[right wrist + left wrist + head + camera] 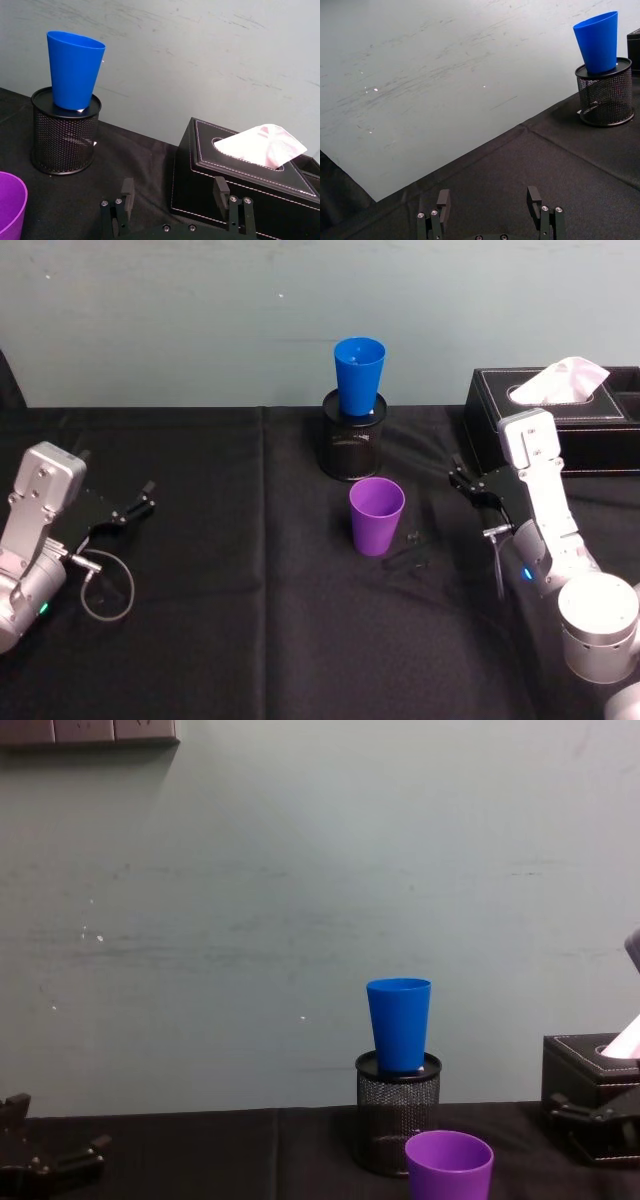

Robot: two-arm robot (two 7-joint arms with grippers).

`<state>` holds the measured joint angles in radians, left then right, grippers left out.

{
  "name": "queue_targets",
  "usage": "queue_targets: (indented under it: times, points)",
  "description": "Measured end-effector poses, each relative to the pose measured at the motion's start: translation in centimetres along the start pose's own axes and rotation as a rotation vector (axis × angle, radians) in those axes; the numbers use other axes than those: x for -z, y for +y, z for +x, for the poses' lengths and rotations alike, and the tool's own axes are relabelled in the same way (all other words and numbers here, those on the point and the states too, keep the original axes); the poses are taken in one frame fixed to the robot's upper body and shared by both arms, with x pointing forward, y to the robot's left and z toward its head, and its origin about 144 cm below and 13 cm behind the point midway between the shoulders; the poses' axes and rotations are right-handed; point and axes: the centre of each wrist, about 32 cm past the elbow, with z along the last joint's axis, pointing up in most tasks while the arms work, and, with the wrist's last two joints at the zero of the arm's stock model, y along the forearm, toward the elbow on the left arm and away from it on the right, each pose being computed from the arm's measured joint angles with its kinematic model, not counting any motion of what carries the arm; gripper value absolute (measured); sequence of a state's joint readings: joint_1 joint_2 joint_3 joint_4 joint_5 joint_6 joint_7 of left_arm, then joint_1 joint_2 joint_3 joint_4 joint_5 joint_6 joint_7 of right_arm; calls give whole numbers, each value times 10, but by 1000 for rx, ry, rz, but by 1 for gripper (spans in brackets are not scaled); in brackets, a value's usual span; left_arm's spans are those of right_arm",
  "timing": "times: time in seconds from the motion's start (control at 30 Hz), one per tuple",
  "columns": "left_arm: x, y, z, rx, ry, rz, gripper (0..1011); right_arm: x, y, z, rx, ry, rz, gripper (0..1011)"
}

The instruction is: Pick up one cup with a gripper and tap it against the other cup.

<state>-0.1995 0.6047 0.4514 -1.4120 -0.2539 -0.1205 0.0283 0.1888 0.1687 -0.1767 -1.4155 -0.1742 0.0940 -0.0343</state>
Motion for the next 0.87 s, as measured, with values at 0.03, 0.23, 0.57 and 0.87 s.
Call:
queue_targets:
  times: [0.03, 0.23, 0.57, 0.87]
  points:
    - [0, 0, 0, 0, 0, 0, 1000, 0, 0, 0, 0, 0, 0, 1002]
    - [0, 0, 0, 0, 0, 0, 1000, 0, 0, 0, 0, -1, 0, 1003]
    - [0, 0, 0, 0, 0, 0, 1000, 0, 0, 0, 0, -1, 1, 1003]
    - [0, 0, 0, 0, 0, 0, 1000, 0, 0, 0, 1, -1, 1, 1003]
